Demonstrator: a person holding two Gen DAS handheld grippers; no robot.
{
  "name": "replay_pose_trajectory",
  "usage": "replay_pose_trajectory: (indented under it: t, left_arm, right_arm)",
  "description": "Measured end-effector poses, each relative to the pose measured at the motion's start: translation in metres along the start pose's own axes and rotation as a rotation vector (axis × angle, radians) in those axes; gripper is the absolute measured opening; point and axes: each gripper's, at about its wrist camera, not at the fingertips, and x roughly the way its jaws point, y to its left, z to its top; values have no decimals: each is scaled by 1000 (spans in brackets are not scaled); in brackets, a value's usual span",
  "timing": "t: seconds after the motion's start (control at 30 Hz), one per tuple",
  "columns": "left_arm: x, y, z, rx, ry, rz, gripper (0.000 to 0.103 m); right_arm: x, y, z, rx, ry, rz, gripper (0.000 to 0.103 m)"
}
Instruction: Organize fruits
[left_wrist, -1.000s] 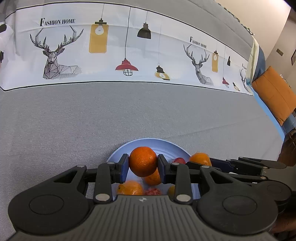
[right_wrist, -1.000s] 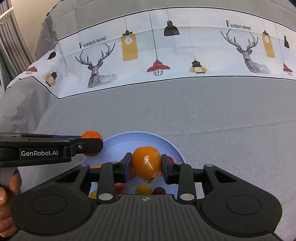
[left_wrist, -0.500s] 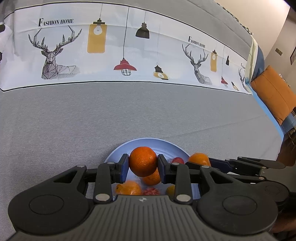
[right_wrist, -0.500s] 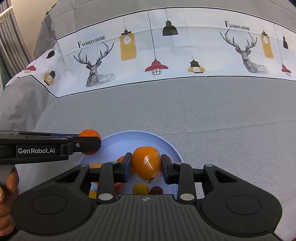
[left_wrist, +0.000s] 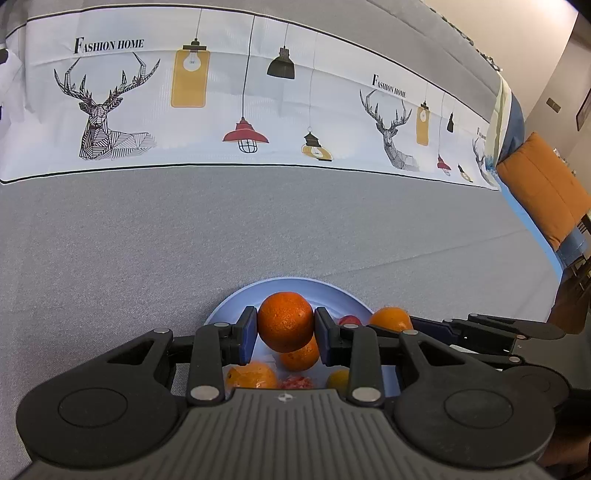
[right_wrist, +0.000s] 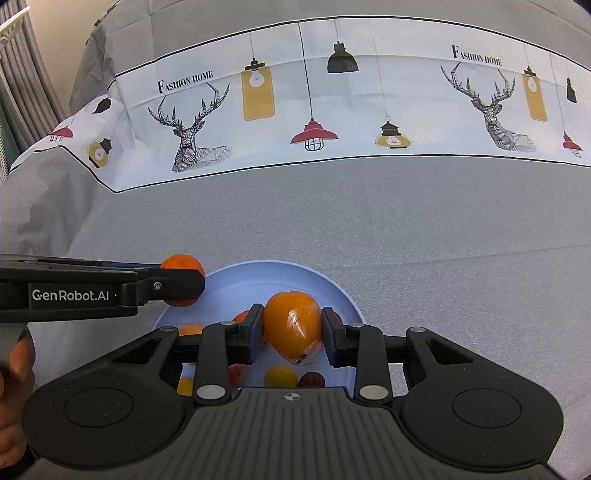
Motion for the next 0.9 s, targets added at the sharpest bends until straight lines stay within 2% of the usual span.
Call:
replay_pose_trajectory:
  t: [0.1, 0.2, 0.23, 0.27, 0.3, 0.5, 0.57, 0.77, 0.9]
  left_arm:
    - [1, 1, 1, -12, 7, -12, 37]
    - [1, 3, 2, -37, 7, -26, 44]
    - [0, 4, 3, -42, 3, -27, 47]
    - [0, 4, 3, -46, -2, -26, 47]
    - [0, 5, 4, -48, -4, -24, 48]
    - [-2, 4, 4, -47, -11, -13, 49]
    - [-3, 5, 3, -47, -14, -9, 50]
    - [-12, 7, -4, -35, -39, 26, 67]
    - [-29, 3, -13, 19, -81, 68, 83]
  right_arm:
    - [-1, 0, 1, -2, -6, 7, 35]
    - [-1, 1, 0, -5, -4, 6, 36]
    - [-1, 1, 0, -6, -3, 1, 41]
    - [-1, 1, 1, -6, -6, -8, 51]
    - [-2, 0, 1, -2, -11, -12, 54]
    - [-2, -1, 1, 11, -5, -19, 58]
    - [-3, -1, 1, 6, -5, -27, 64]
    - [-7, -2, 2, 16, -4, -54, 76]
    - [-17, -3, -2, 8, -13, -84, 84]
